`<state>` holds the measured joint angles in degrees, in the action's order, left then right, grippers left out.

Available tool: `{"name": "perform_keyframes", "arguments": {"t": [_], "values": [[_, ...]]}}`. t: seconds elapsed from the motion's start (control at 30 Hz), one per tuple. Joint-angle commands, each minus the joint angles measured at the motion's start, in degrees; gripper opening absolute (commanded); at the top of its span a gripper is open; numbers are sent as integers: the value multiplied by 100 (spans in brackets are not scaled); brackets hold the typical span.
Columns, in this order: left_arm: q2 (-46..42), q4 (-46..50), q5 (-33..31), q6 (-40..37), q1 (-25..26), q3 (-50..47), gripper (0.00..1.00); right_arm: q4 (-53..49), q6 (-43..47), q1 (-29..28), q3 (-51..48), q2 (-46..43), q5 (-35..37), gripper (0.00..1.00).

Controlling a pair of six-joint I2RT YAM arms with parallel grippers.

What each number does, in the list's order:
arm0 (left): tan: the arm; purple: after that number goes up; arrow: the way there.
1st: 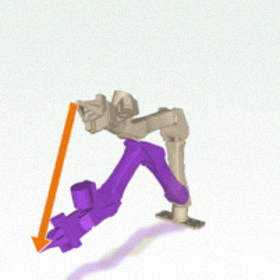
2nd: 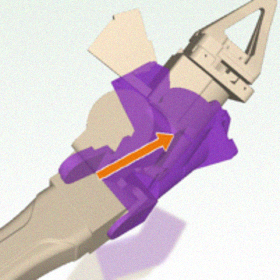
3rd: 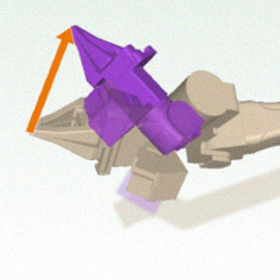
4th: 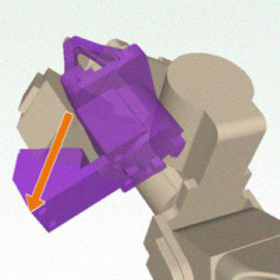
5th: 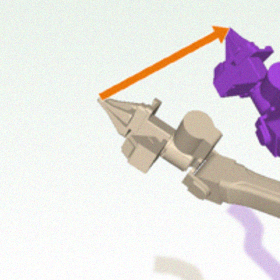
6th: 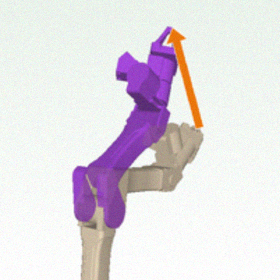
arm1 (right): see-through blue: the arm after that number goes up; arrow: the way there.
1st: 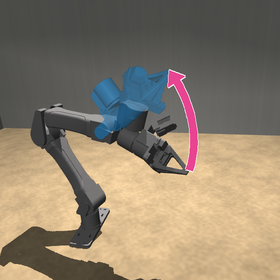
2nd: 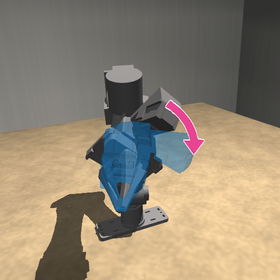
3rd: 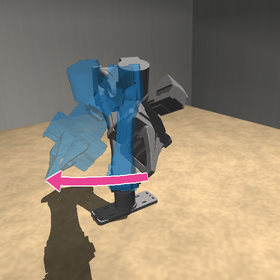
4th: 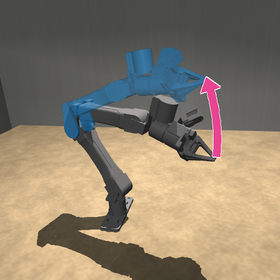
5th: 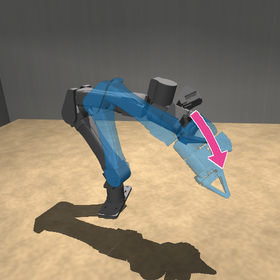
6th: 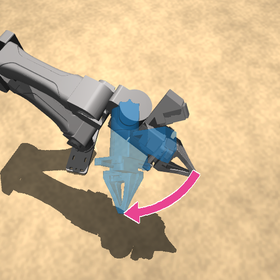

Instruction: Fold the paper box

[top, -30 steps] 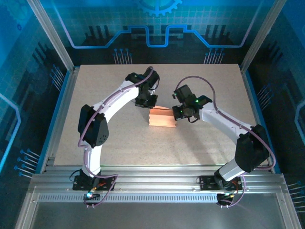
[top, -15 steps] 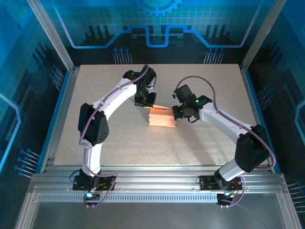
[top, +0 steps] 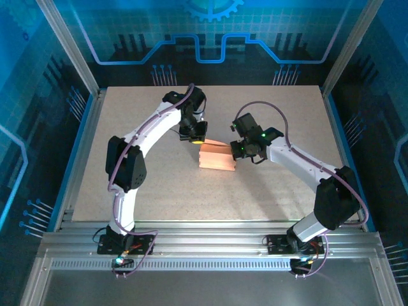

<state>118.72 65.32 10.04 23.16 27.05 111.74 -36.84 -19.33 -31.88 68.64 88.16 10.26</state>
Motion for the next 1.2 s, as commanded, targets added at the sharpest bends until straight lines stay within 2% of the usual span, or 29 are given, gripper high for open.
{"name": "perform_keyframes", "arguments": {"t": [0.0, 0.3, 0.4, 0.63, 0.83, 1.0, 1.17], "values": [[103, -69, 653, 362, 12, 66, 0, -170, -52, -148, 19, 144, -276, 0], [256, -305, 1199, 706, -147, 45, 0, -148, -61, -161, 0, 162, -299, 0], [376, -171, 1202, 666, -165, 262, 0, -139, -61, -161, 0, 166, -288, 0], [322, -360, 1356, 633, -161, -18, 0, -157, -60, -161, 9, 153, -302, 0], [-163, -702, 1297, 409, -156, -464, 0, -174, -73, -161, -9, 96, -267, 0], [-800, -1455, 1324, 250, -143, -1312, 0, -123, -89, -169, -44, 57, -271, 0], [-953, -1562, 1260, 259, -160, -1288, 0, -41, -79, -200, -46, -44, -191, 0]]}}
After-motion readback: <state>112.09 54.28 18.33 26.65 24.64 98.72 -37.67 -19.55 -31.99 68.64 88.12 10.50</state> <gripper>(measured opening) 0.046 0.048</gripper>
